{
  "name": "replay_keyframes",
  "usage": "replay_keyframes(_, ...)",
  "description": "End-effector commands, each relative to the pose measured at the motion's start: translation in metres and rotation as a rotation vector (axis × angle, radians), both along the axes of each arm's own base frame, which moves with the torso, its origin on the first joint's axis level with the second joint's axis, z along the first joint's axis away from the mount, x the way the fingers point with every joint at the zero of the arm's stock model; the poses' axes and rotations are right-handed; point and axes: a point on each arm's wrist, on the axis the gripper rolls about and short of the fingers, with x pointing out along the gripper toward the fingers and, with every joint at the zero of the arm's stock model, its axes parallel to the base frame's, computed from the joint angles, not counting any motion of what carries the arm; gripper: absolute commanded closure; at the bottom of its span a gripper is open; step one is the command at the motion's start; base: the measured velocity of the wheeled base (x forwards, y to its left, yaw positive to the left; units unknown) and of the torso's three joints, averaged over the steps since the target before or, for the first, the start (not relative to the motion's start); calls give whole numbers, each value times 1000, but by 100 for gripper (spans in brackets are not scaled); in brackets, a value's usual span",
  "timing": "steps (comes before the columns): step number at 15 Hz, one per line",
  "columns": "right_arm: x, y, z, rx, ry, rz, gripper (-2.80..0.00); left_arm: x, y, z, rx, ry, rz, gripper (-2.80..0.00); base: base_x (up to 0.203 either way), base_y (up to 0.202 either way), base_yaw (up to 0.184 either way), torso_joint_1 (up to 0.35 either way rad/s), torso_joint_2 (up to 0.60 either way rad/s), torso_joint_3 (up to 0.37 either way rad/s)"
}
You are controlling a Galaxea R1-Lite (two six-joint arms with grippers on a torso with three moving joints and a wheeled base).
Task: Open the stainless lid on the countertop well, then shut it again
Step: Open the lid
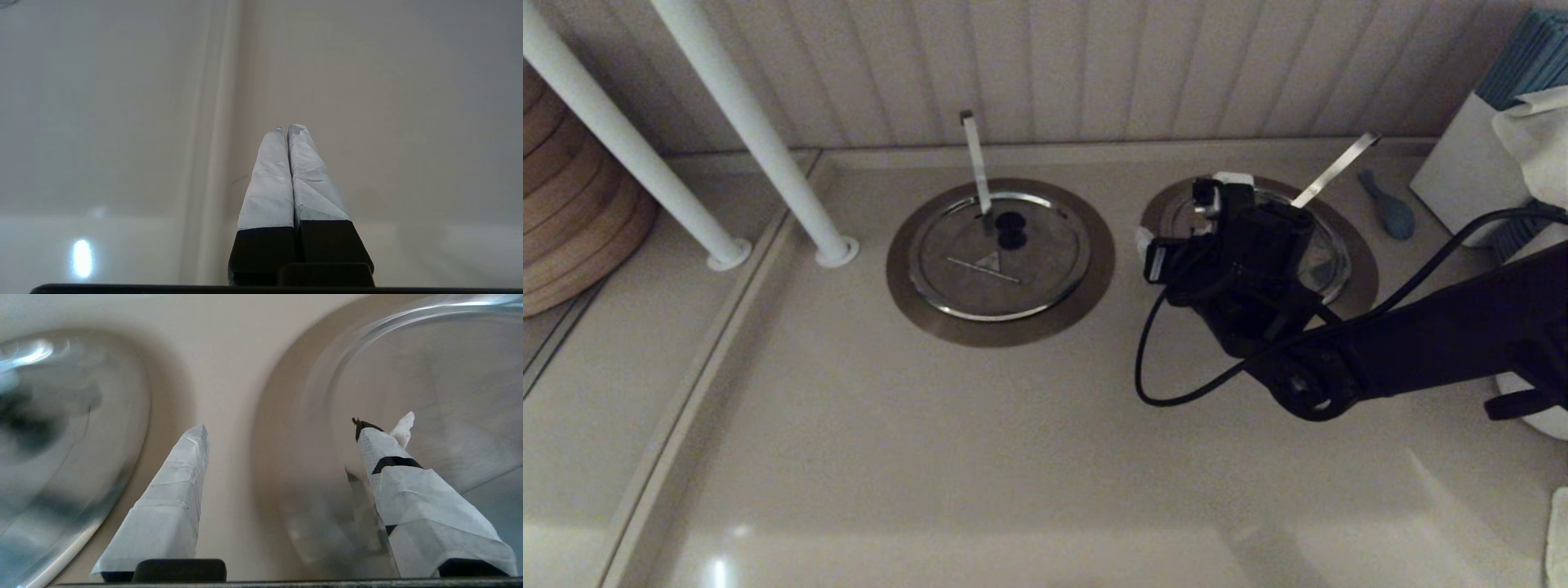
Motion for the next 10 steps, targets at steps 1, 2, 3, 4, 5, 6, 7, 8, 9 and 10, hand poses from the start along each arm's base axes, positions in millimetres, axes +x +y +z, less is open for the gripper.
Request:
replay_keyframes(1, -12, 4, 12, 20, -40, 16, -280, 0, 0, 0, 0, -2, 0, 0, 0, 0, 0, 0, 0, 0)
replay_keyframes(2, -19, 6, 18, 25, -49, 29, -280, 0, 0, 0, 0, -2, 1, 0, 0, 0, 0, 0, 0, 0)
replay_keyframes(3, -26, 9, 22, 27, -53, 43, -280, 0, 0, 0, 0, -2, 1, 0, 0, 0, 0, 0, 0, 0)
replay_keyframes(4, -30, 9, 26, 32, -60, 50, -280, 0, 0, 0, 0, -2, 1, 0, 0, 0, 0, 0, 0, 0)
replay_keyframes(5, -33, 7, 31, 36, -71, 49, -280, 0, 0, 0, -2, -2, 0, 0, 0, 0, 0, 0, 0, 0)
replay_keyframes(6, -36, 3, 38, 36, -83, 41, -280, 0, 0, 0, 0, -2, 1, 0, 0, 0, 0, 0, 0, 0)
replay_keyframes(7, -42, -4, 47, 29, -93, 28, -280, 0, 0, 0, -1, -2, 0, 0, 0, 0, 0, 0, 0, 0)
replay_keyframes(8, -51, -14, 59, 13, -103, 12, -280, 0, 0, 0, 0, -2, 1, 0, 0, 0, 0, 0, 0, 0)
replay_keyframes(9, -59, -26, 72, -14, -110, -14, -280, 0, 0, 0, 0, -2, -1, 0, 0, 0, 0, 0, 0, 0)
replay_keyframes(10, -65, -45, 84, -45, -112, -57, -280, 0, 0, 0, 0, -2, -1, 0, 0, 0, 0, 0, 0, 0)
